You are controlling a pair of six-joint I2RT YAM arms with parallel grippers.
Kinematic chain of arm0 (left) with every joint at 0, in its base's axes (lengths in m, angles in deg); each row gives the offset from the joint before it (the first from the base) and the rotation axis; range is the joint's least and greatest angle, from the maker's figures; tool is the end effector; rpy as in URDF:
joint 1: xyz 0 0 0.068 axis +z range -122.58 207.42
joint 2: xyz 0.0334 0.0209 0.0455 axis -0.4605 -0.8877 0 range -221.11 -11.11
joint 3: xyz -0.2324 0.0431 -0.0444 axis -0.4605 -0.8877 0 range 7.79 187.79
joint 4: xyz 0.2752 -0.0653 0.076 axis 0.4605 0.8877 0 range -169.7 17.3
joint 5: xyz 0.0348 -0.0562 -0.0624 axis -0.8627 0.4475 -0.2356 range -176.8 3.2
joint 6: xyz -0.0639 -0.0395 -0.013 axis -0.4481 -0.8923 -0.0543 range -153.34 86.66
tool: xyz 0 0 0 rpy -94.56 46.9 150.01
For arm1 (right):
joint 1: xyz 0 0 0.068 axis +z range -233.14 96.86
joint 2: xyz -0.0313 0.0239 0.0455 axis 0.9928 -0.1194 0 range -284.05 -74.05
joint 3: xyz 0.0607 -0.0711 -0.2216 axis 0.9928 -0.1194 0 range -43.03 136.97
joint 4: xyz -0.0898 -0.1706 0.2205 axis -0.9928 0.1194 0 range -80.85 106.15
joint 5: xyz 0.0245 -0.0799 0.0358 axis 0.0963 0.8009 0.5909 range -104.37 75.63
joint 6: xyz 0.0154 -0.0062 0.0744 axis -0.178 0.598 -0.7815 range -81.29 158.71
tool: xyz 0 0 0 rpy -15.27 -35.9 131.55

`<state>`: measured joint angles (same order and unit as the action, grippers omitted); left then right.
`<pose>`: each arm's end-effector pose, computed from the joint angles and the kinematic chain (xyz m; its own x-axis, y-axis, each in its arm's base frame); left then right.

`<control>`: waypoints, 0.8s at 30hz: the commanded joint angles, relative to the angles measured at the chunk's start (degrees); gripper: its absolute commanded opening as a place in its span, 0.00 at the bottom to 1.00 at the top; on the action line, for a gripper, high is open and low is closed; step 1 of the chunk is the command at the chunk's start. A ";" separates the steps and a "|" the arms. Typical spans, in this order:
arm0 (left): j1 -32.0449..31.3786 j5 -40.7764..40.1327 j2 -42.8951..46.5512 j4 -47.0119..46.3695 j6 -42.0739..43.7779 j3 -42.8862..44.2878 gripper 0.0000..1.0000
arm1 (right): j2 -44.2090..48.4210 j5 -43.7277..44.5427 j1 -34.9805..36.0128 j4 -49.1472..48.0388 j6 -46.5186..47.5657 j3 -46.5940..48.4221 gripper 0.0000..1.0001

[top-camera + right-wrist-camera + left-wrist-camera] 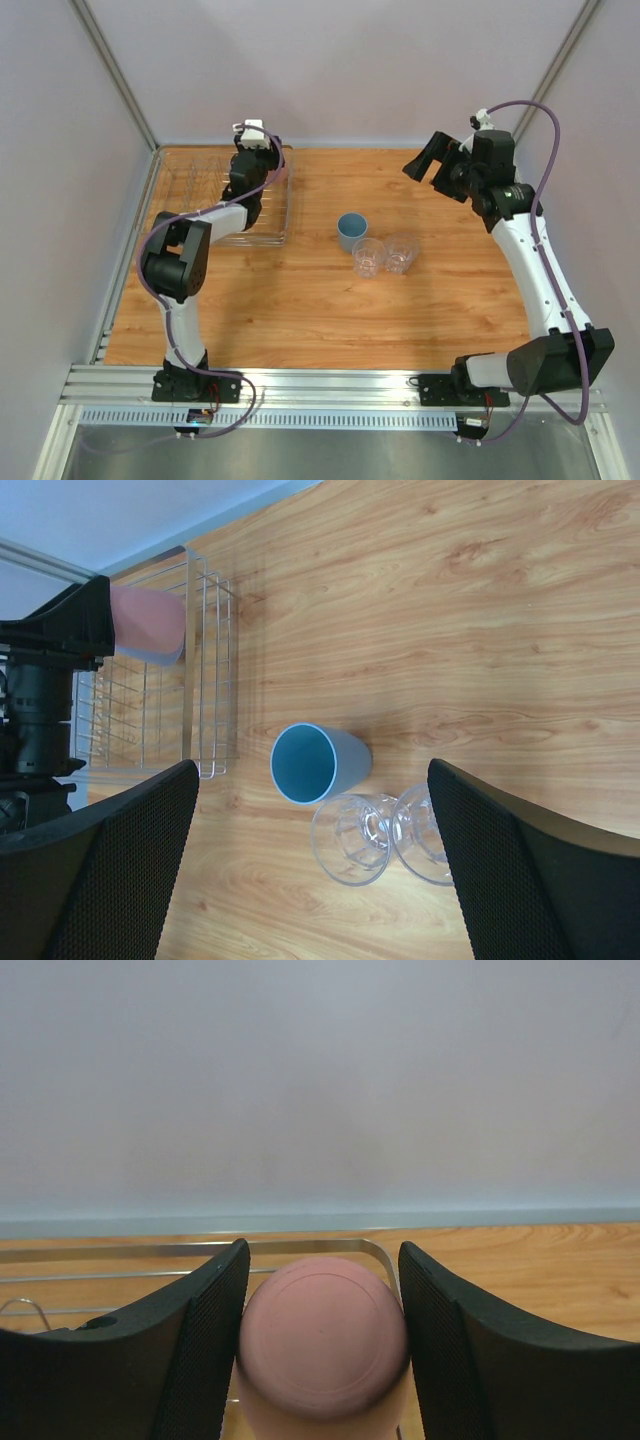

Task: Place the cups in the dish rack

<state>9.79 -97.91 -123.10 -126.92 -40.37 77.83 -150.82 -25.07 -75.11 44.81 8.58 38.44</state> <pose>0.4710 -0.1366 0.1984 0.0730 -0.1492 -0.9861 0.1240 0.9824 -0.1394 0.3524 0.0619 0.3497 -0.5886 0.4151 -0.6937 0.0007 0.8583 0.5131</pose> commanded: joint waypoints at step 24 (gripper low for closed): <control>0.84 -0.75 -11.33 -3.84 -0.36 7.92 0.69 | -3.29 -4.76 -3.46 -1.29 4.11 0.09 1.00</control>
<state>10.34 -98.74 -135.10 -127.38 -40.65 84.08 -152.18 -28.11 -78.21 44.83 10.55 38.44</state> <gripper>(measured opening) 0.681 0.998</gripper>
